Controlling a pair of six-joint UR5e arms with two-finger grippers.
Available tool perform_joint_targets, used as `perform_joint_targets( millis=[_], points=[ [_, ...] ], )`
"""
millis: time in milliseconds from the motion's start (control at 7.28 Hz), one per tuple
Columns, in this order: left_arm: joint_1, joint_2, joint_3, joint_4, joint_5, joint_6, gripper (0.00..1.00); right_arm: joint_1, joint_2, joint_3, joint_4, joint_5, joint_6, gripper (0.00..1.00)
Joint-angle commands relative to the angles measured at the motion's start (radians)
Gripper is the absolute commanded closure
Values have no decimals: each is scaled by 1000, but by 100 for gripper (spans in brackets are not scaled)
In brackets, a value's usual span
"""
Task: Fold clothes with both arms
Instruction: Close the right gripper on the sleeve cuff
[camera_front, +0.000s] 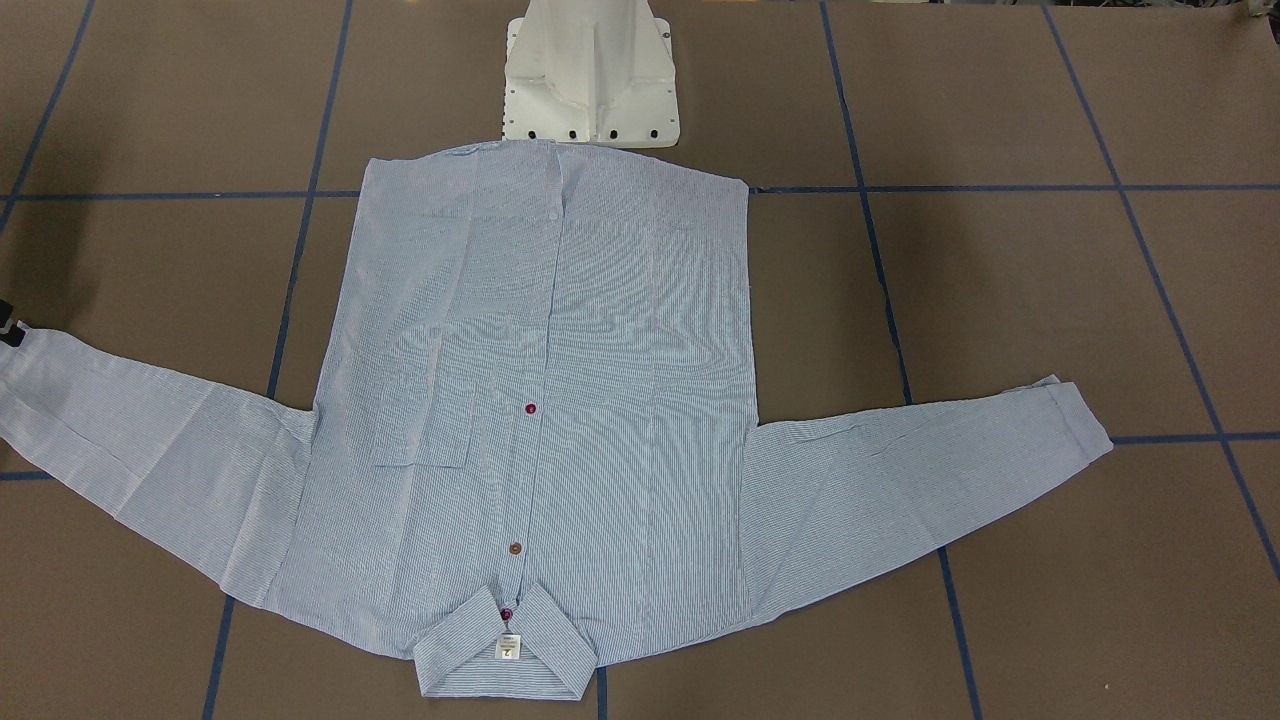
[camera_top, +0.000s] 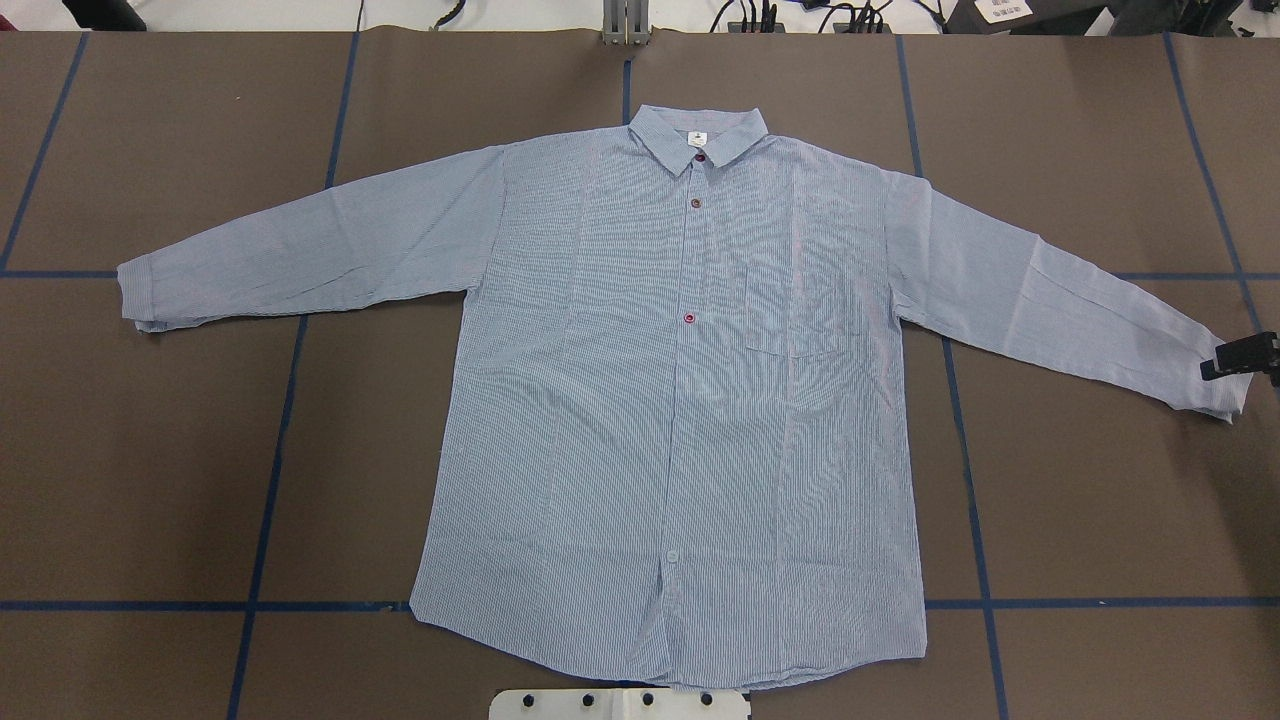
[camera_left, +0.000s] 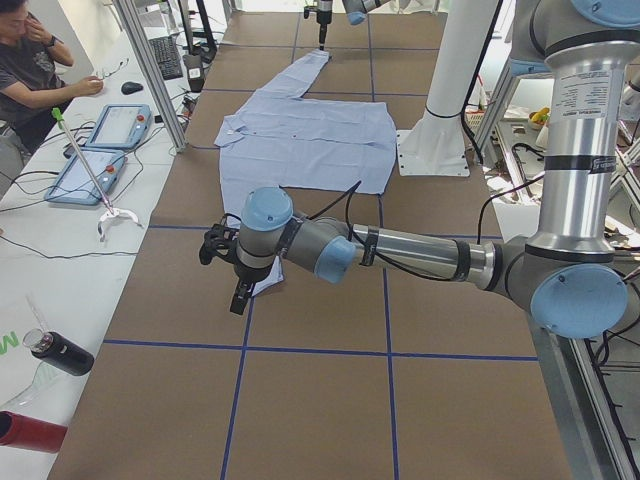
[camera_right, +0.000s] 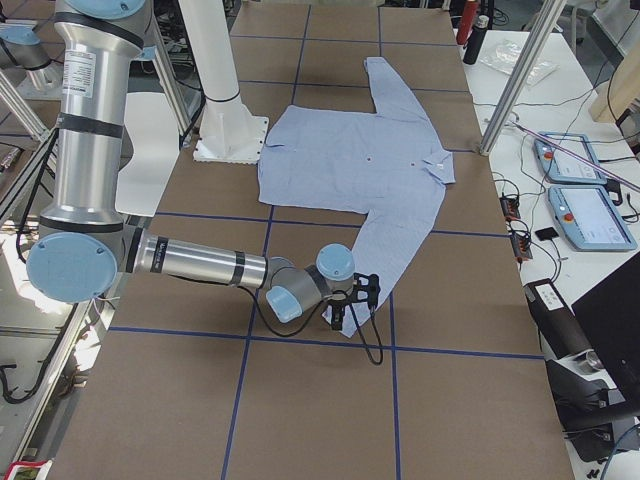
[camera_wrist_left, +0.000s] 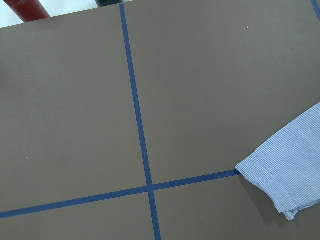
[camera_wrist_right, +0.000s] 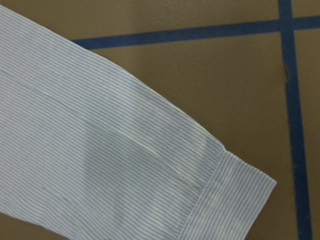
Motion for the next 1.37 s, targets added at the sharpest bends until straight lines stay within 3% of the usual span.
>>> perform_joint_targets(
  millis=[0, 412, 549, 961, 1098, 1236],
  points=[
    [0, 0, -1, -1, -21, -3, 0, -42, -4, -35, 37, -37, 25, 4],
    [0, 3, 2, 1, -54, 0, 0, -40, -18, -47, 39, -31, 28, 3],
    [-2, 3, 2, -1, -54, 0, 0, -40, -18, -46, 39, -28, 25, 11],
    [0, 3, 8, -1, -54, 1, 0, -40, -20, -37, 37, -27, 25, 51],
    [0, 3, 9, -1, -54, 1, 0, -40, -18, -37, 37, -20, 25, 61],
    [0, 3, 8, -1, -54, 1, 0, -39, -18, -24, 36, -13, 25, 64]
  ],
)
